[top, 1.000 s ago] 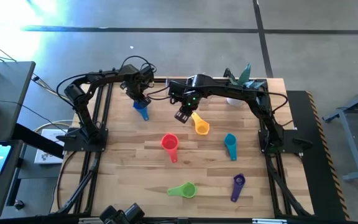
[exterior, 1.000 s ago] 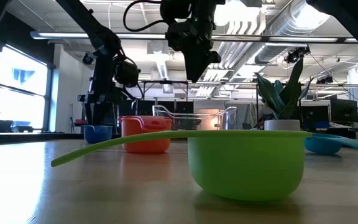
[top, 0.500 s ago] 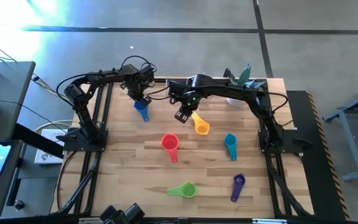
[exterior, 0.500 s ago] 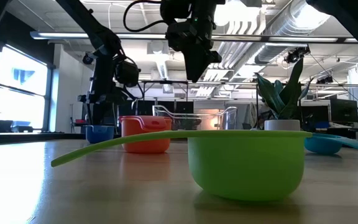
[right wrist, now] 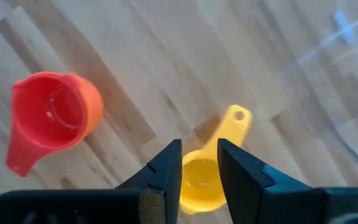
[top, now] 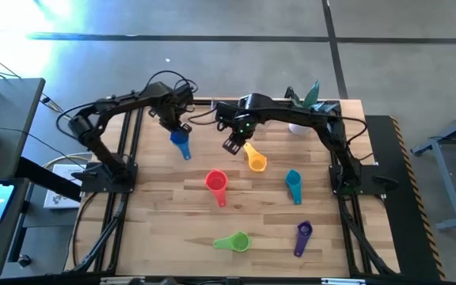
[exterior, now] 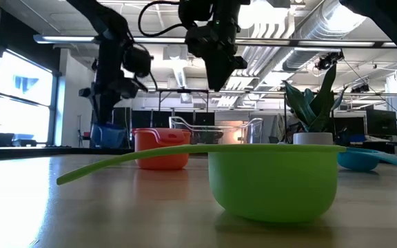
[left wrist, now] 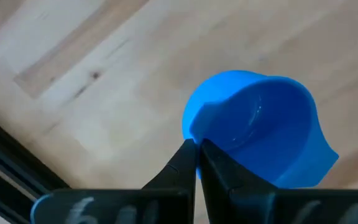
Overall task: Nest measuring cups in basket
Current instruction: Stack the blue measuring cup on the top of the red measuring cup
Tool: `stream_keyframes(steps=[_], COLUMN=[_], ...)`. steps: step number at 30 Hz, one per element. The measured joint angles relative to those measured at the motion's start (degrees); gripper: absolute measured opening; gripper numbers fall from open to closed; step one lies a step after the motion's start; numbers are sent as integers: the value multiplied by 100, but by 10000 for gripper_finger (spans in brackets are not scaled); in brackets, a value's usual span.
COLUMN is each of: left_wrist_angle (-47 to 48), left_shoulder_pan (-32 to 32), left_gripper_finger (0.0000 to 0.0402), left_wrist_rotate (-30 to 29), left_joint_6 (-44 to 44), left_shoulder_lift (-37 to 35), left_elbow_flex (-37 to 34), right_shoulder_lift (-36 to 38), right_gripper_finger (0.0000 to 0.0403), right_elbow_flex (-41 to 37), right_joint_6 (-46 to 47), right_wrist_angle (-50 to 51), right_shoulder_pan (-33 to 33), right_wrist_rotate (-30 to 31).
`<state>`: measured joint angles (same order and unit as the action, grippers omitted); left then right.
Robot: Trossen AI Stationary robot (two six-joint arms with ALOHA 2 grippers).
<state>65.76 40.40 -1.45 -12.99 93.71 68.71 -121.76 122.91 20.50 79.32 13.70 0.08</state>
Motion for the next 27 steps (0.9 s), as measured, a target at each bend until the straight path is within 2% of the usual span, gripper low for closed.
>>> stream_keyframes(steps=[6, 13, 21, 27], left_wrist_angle=[58, 17, -518, -961], left_shoulder_pan=[-493, -1320, -2245, -2673], left_gripper_finger=[2, 1, 1, 1], left_wrist_rotate=[370, 466, 626, 630], left_joint_6=[-672, -1620, -2163, -2392], left_shoulder_lift=[-656, -1159, -1209, -1209], left_elbow_flex=[2, 2, 4, 2], right_shoulder_lift=[314, 810, 1198, 1269], right_gripper_finger=[94, 94, 94, 94], right_elbow_flex=[0, 0, 0, 0], right_joint_6=[-145, -151, -108, 34], right_wrist_angle=[52, 121, 196, 229], right_shoulder_pan=[189, 429, 700, 735], right_wrist_rotate=[143, 300, 339, 339])
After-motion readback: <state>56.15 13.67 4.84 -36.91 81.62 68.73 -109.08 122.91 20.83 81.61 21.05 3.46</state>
